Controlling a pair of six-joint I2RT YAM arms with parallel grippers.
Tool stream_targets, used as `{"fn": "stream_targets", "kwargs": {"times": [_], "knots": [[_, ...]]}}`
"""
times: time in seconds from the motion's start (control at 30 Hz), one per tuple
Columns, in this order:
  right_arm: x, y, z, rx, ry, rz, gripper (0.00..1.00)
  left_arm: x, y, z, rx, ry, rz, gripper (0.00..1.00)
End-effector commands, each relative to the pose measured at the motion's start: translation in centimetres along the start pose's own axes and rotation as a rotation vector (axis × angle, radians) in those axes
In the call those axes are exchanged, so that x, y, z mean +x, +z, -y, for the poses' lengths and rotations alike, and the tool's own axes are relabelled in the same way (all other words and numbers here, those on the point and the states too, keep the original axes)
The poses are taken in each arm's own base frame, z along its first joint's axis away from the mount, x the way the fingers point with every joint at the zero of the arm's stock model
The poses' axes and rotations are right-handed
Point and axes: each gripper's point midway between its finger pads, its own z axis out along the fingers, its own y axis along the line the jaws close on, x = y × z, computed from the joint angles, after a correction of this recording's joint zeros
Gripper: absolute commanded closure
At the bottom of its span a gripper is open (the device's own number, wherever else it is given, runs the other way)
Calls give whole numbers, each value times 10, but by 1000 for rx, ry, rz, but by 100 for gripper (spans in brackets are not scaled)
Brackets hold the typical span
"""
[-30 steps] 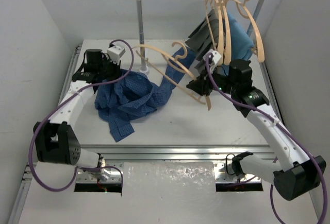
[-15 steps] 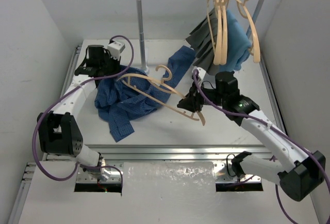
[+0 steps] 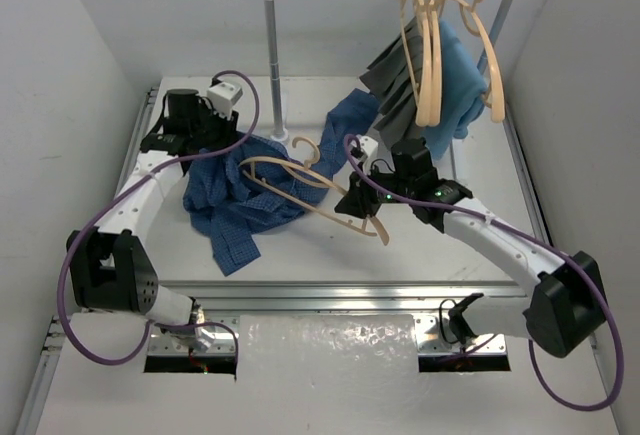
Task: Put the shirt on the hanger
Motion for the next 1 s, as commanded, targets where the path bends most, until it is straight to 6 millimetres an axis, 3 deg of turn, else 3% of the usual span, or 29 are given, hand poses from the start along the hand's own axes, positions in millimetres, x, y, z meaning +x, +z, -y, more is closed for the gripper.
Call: {"fn": "stream_targets", "kwargs": {"times": [0.0,0.17,0.33,0.4,0.63,0.8,0.97], "knots": [[-25,13,-1,-23,-49,78,100,-8,-9,7,30,30,40,70],[-19,30,-2,-54,-40,64,100,9,-7,5,16,37,-5,63],[-16,40,0,-73,-25,65,100,-3,-17,9,31,54,32,41],[-16,42,0,-78,-22,66,100,-8,-20,11,36,60,49,40],[-18,49,1,-86,-18,75,100,-1,-32,28,111,50,19,45],[-19,51,2,-86,-18,78,100,18,-34,28,93,78,-24,64],[-18,51,0,-94,-28,72,100,32,-25,22,65,71,-66,61]]}}
